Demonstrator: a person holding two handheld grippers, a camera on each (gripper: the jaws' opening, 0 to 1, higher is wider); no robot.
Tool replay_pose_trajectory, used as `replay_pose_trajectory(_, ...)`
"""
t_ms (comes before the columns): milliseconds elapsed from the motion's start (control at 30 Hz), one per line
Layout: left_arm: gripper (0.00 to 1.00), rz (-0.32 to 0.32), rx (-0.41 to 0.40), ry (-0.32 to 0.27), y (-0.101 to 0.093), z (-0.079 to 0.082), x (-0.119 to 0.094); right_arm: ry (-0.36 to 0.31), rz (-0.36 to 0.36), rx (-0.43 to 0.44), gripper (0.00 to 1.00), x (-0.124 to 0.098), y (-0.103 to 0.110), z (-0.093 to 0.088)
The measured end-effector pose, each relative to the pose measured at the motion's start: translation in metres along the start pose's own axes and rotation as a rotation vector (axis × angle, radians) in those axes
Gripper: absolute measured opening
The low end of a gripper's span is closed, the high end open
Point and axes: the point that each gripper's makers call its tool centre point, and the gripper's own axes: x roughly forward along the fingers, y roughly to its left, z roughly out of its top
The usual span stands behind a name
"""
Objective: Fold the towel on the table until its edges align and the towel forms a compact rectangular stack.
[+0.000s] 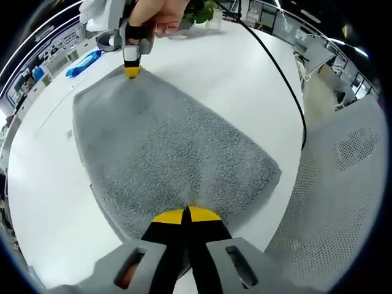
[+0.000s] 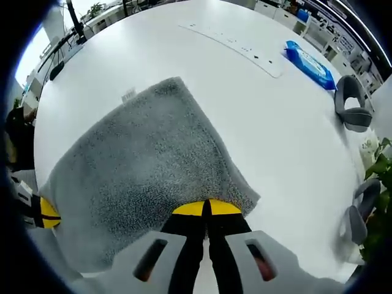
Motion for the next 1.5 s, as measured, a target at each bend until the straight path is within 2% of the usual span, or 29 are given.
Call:
replay_pose_trajectory(567,0.01,-0.023,0.008,-0.028,-0.008,0.011,0.005,-0.003,-0.02,-0.026,0.0,0.003,-0.005,0.008)
replay_pose_trajectory(833,0.01,-0.011,0.039,-0.004,-0.009,0.012,0.006,-0.033,-0.034,-0.034,0.0,0.003,-0.005,0.007)
replay_pose_trajectory(1000,0.01,-0.03,0.046,0.001,-0.009,0.012,0.006,-0.04,-0.044,-0.058,0.0,0.002,-0.004,0.009)
replay_pose_trajectory(1133,0.0,-0.026,0.057,0.007,-0.009,0.012,0.006,-0.034,-0.082,-0.059,0.0,-0.001,-0.003,0.009)
replay_pose_trajectory(1200,0.0,-0.022,0.061,0.01,-0.009,0.012,0.006,-0.036,-0.123,-0.11,0.0,-0.006,-0.004,0.01)
replay_pose_trajectory(1267,0.0,-0.025,0.055,0.011,-0.009,0.012,0.006,-0.058,-0.149,-0.122,0.0,-0.011,-0.006,0.013)
replay_pose_trajectory(1367,0.0,-0.035,0.037,0.009,-0.008,0.012,0.006,-0.148,-0.138,-0.103,0.0,-0.029,0.002,0.024)
replay_pose_trajectory(1433,0.0,-0.039,0.037,0.005,-0.008,0.012,0.006,-0.191,-0.108,-0.088,0.0,-0.041,0.01,0.029)
replay_pose_trajectory(1500,0.01,-0.042,0.039,0.002,-0.009,0.012,0.006,-0.211,-0.11,-0.086,0.0,-0.051,0.014,0.028)
